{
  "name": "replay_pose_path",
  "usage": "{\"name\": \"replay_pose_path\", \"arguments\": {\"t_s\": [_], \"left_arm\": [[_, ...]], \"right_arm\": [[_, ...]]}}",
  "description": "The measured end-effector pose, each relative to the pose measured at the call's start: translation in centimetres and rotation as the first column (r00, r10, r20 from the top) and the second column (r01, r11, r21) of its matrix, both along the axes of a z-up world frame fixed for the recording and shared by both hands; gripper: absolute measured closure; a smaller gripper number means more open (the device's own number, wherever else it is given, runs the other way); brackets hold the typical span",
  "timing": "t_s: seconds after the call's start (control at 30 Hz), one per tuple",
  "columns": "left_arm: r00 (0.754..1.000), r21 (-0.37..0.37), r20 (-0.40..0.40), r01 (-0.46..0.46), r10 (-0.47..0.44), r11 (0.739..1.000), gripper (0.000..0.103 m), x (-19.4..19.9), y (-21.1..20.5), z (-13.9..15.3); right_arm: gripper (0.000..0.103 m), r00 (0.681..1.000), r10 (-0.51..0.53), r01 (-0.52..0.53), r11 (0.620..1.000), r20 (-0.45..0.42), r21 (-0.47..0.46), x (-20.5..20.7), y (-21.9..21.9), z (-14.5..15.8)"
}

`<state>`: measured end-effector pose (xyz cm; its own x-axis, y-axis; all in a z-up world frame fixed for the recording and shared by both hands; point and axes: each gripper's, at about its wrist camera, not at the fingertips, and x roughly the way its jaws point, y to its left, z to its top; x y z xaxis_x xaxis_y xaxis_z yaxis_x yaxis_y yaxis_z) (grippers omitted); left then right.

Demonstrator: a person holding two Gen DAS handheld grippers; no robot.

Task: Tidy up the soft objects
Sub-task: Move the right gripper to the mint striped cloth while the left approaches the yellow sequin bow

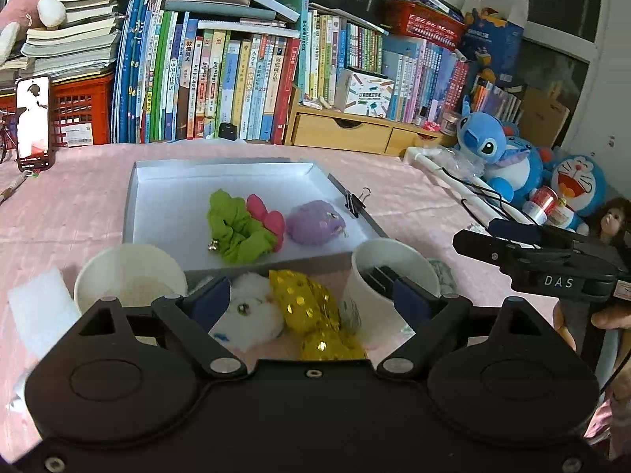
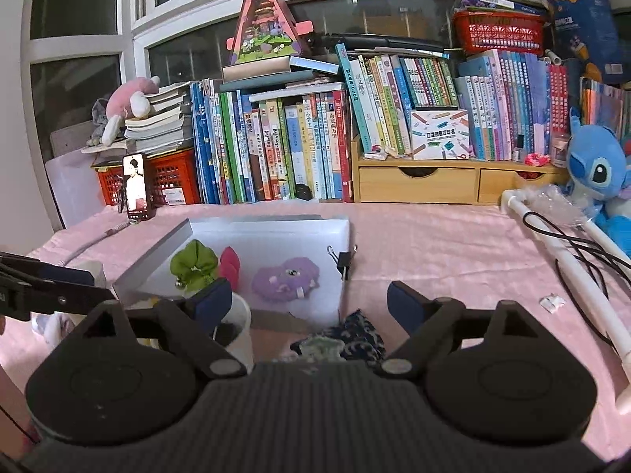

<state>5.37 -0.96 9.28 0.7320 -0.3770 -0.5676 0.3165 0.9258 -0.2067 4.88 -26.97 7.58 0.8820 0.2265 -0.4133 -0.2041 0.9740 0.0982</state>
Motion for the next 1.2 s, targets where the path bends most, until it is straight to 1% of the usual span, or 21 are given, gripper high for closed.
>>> {"name": "replay_pose_path", "arguments": {"t_s": [0.1,0.37,0.47,0.57,0.63,0.7,0.77,0.83,0.97,1.03,1.1,1.2], "left_arm": [[1.0,0.016,0.011,0.006,-0.006,1.0,0.012,-1.0,-0.1,-0.6],[1.0,0.045,0.0,0.021,-0.021,0.999,0.012,-3.0,-0.7,-2.5],[1.0,0.051,0.01,0.012,-0.012,0.999,0.012,-3.5,-1.1,-3.4],[0.999,0.029,0.038,-0.039,0.038,0.999,0.012,-3.9,-1.2,-4.5],[0.997,-0.007,0.039,-0.073,0.073,0.997,0.012,-4.1,-1.1,-5.1],[0.996,-0.052,0.035,-0.081,0.082,0.995,0.012,-4.2,-1.0,-5.6],[0.996,-0.074,0.028,-0.083,0.086,0.994,0.012,-3.8,-1.0,-5.7],[0.995,-0.082,0.028,-0.089,0.091,0.993,0.014,-3.6,-1.2,-6.0],[0.993,-0.1,0.015,-0.112,0.114,0.989,0.022,-3.2,-1.7,-6.4],[0.993,-0.114,0.002,-0.121,0.122,0.986,0.024,-2.8,-1.9,-6.7],[0.992,-0.116,-0.006,-0.129,0.129,0.985,0.028,-2.6,-2.1,-6.9],[0.991,-0.116,-0.016,-0.135,0.134,0.984,0.03,-2.2,-2.4,-7.2]], "right_arm": [[0.004,1.0,-0.01,0.01,1.0,0.008,-0.02,-0.5,0.0,-0.6],[0.003,1.0,-0.007,0.006,0.998,-0.019,-0.058,-1.4,0.2,-2.8],[0.003,1.0,0.003,-0.005,0.996,-0.03,-0.091,-1.6,0.6,-3.6],[0.003,0.999,0.005,-0.009,0.991,-0.032,-0.132,-1.7,1.1,-4.4],[0.002,0.999,0.005,-0.01,0.988,-0.036,-0.152,-1.7,1.3,-4.9],[0.002,0.999,0.005,-0.011,0.985,-0.037,-0.172,-1.7,1.6,-5.4],[0.002,0.999,0.009,-0.016,0.983,-0.04,-0.183,-1.6,1.8,-5.8],[0.002,0.999,0.014,-0.022,0.981,-0.041,-0.193,-1.7,2.0,-6.2],[0.002,0.999,0.027,-0.034,0.975,-0.037,-0.222,-1.6,2.6,-6.7],[0.002,0.999,0.034,-0.042,0.972,-0.037,-0.233,-1.5,2.9,-6.8],[0.003,0.999,0.039,-0.047,0.968,-0.038,-0.246,-1.4,3.1,-6.9],[0.004,0.998,0.046,-0.054,0.962,-0.036,-0.266,-1.1,3.5,-7.0]]}}
